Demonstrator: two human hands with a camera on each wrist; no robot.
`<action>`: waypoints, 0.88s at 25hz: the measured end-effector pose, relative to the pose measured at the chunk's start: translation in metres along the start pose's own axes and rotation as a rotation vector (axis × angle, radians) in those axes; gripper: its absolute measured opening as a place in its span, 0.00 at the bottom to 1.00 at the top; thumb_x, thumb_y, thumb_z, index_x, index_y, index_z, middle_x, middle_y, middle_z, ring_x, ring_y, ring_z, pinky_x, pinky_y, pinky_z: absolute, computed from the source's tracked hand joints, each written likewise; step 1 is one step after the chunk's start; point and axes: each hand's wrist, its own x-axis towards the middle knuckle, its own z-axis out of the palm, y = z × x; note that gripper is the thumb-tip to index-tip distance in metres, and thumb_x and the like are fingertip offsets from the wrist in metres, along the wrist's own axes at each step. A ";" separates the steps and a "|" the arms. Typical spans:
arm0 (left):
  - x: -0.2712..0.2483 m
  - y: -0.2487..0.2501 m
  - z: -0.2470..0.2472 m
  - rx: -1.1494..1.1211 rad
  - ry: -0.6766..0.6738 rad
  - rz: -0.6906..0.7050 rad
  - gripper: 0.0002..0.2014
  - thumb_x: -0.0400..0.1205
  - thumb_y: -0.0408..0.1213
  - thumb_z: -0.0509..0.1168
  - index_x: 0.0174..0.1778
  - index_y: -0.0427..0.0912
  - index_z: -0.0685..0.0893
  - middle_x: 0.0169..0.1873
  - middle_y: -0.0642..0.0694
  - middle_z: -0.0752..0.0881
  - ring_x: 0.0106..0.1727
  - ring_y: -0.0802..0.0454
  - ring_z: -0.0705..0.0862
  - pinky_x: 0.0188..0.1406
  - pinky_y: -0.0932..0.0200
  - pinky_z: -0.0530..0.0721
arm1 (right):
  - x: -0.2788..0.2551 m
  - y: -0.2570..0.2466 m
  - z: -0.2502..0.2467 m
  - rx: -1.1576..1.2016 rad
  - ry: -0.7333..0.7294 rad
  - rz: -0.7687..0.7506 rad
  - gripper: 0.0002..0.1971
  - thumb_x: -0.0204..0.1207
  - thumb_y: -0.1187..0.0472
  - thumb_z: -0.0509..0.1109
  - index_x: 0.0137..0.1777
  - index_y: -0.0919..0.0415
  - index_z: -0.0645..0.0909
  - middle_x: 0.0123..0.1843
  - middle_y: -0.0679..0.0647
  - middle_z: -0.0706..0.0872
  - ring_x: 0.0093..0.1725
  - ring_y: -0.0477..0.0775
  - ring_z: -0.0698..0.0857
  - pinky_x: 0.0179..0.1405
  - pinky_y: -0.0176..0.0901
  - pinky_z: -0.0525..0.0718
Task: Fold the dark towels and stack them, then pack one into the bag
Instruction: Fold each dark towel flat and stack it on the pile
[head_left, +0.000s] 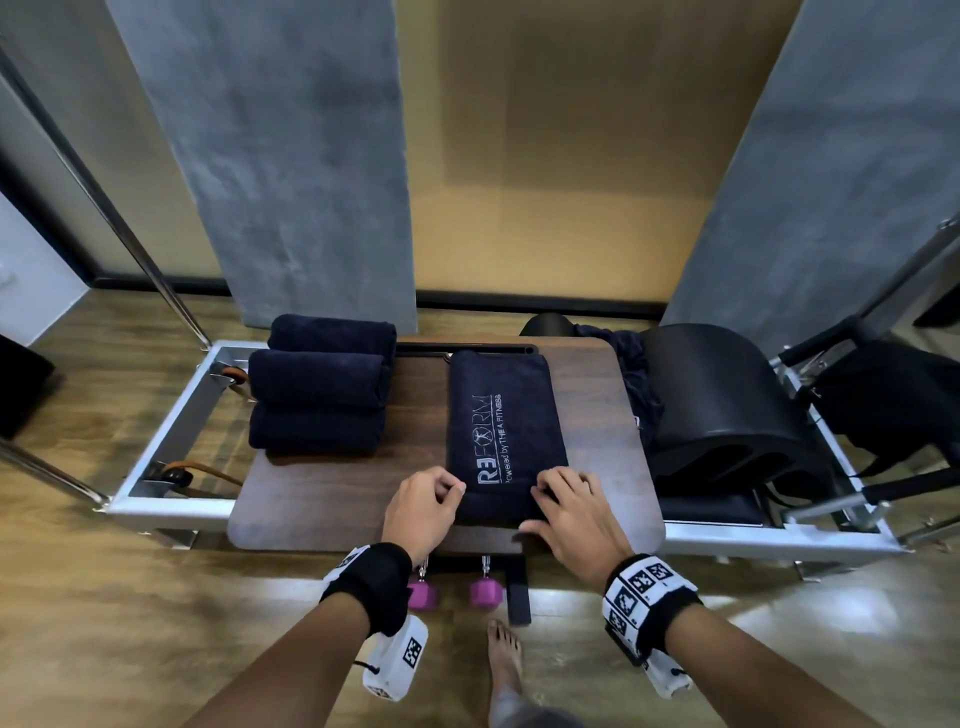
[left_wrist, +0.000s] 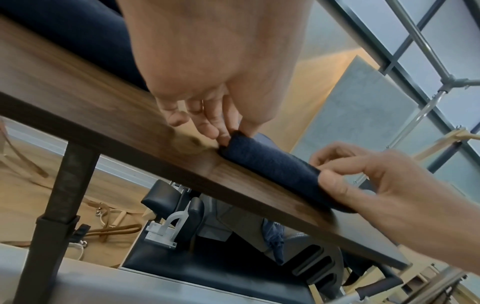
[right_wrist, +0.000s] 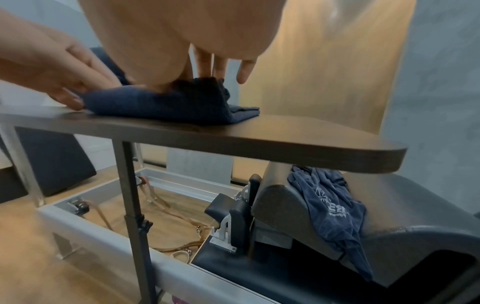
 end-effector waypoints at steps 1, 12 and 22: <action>0.001 0.001 0.000 0.002 -0.005 -0.015 0.09 0.86 0.50 0.71 0.40 0.57 0.85 0.32 0.58 0.87 0.36 0.64 0.84 0.31 0.61 0.73 | 0.003 0.002 -0.001 0.042 -0.025 0.009 0.16 0.84 0.46 0.72 0.59 0.58 0.90 0.59 0.50 0.84 0.61 0.55 0.85 0.58 0.53 0.82; -0.003 0.009 -0.002 0.113 0.214 0.311 0.06 0.86 0.45 0.73 0.47 0.51 0.83 0.46 0.56 0.83 0.51 0.52 0.80 0.49 0.52 0.80 | 0.047 0.026 -0.001 0.627 -0.085 0.463 0.02 0.73 0.58 0.84 0.42 0.52 0.93 0.38 0.45 0.93 0.43 0.46 0.88 0.50 0.48 0.87; 0.000 0.019 -0.006 0.460 -0.038 0.565 0.15 0.84 0.48 0.72 0.65 0.49 0.90 0.59 0.55 0.87 0.63 0.49 0.84 0.59 0.51 0.79 | 0.059 0.023 -0.008 0.453 -0.086 0.455 0.09 0.78 0.47 0.80 0.42 0.51 0.90 0.41 0.48 0.90 0.47 0.53 0.88 0.49 0.52 0.84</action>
